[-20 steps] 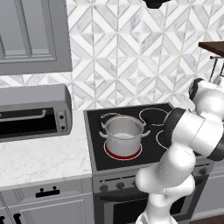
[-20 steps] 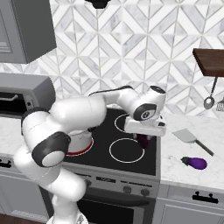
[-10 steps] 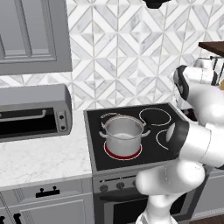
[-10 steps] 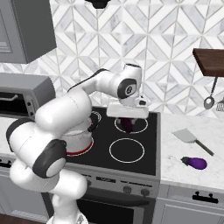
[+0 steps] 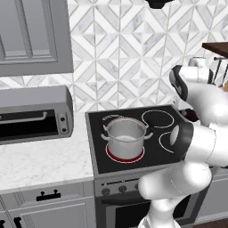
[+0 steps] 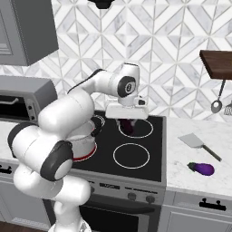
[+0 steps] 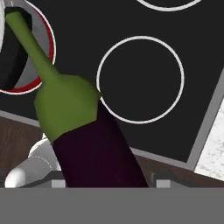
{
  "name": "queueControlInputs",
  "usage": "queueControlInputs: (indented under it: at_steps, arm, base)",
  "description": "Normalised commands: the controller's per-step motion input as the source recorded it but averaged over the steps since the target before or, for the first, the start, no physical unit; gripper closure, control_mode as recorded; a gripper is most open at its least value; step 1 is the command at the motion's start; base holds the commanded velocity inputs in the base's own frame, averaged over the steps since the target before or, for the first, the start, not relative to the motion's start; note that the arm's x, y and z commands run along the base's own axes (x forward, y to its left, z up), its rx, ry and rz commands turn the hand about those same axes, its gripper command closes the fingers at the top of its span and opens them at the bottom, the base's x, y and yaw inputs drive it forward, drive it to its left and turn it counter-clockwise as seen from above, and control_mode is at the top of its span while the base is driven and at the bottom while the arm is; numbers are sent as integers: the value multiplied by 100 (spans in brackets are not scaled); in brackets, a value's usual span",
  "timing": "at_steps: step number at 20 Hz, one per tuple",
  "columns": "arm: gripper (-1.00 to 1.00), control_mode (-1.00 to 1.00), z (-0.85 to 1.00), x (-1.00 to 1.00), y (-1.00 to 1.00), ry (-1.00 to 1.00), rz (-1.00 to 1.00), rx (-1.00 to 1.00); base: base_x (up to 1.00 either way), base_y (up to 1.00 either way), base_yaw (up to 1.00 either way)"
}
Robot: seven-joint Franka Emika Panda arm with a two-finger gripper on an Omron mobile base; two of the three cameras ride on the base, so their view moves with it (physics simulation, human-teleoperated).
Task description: Put the eggplant and eggplant in the pot. Retrieve the spatula and lightly stir the vegetables in the pot.
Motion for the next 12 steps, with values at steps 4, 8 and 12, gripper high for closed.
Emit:
queueControlInputs:
  at_steps: [4, 8, 12]
  arm:
    - [100, -100, 0, 18, 84, 0, 4, 0]
    - [100, -100, 0, 24, 100, 0, 4, 0]
    - [100, -100, 0, 20, 100, 0, 1, 0]
  base:
    - [0, 0, 0]
    - [0, 0, 0]
    - [0, 0, 0]
